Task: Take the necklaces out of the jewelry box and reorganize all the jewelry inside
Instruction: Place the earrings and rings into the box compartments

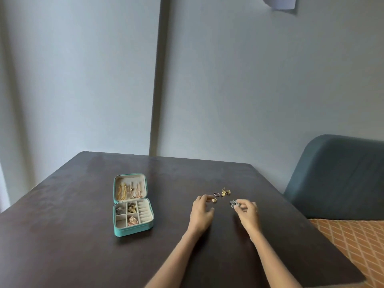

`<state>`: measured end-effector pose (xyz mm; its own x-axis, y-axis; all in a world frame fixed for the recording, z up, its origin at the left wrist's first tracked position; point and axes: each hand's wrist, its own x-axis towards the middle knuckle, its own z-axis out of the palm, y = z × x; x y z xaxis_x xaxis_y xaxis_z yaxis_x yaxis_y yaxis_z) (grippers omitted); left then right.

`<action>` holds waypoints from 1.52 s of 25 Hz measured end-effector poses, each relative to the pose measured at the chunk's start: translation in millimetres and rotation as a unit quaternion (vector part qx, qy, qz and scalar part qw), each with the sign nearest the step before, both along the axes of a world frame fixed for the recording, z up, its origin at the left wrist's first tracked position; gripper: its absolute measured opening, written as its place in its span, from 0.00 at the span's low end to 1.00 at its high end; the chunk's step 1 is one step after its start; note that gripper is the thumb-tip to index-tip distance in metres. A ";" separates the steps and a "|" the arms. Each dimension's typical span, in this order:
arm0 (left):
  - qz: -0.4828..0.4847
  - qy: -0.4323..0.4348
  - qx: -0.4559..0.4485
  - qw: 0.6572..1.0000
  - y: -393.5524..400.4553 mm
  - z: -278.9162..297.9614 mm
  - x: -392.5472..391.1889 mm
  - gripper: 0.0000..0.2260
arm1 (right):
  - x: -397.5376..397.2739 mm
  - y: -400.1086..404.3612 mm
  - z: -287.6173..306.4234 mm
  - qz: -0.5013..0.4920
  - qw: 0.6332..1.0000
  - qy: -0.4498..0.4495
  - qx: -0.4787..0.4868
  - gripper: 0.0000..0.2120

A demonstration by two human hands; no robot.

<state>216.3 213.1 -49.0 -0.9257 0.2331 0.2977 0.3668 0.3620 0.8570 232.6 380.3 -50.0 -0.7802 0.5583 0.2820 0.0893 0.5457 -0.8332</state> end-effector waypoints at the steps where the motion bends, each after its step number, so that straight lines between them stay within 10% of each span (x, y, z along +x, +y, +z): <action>1: -0.001 0.003 0.010 1.000 0.8 0.7 -3.6 0.14 | -3.3 1.1 -2.0 0.003 1.000 0.003 0.013 0.07; 7: -0.026 0.006 0.036 0.999 -2.0 3.1 -10.8 0.17 | -16.9 1.2 -1.8 -0.031 0.998 -0.023 0.042 0.04; 18: -0.070 -0.050 0.185 0.979 -0.4 5.9 -17.3 0.08 | -2.7 -24.5 12.1 0.200 0.929 0.099 -0.295 0.06; 38: -0.010 -0.074 0.296 0.952 -7.1 4.2 -18.5 0.06 | 4.3 -63.9 12.6 0.222 0.954 0.041 -0.196 0.09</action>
<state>197.8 206.0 -44.8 -0.9648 0.0832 0.2494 0.2283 -0.2056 0.9516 236.9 316.5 -37.4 -0.9484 0.2537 0.1901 -0.1527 0.1600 -0.9752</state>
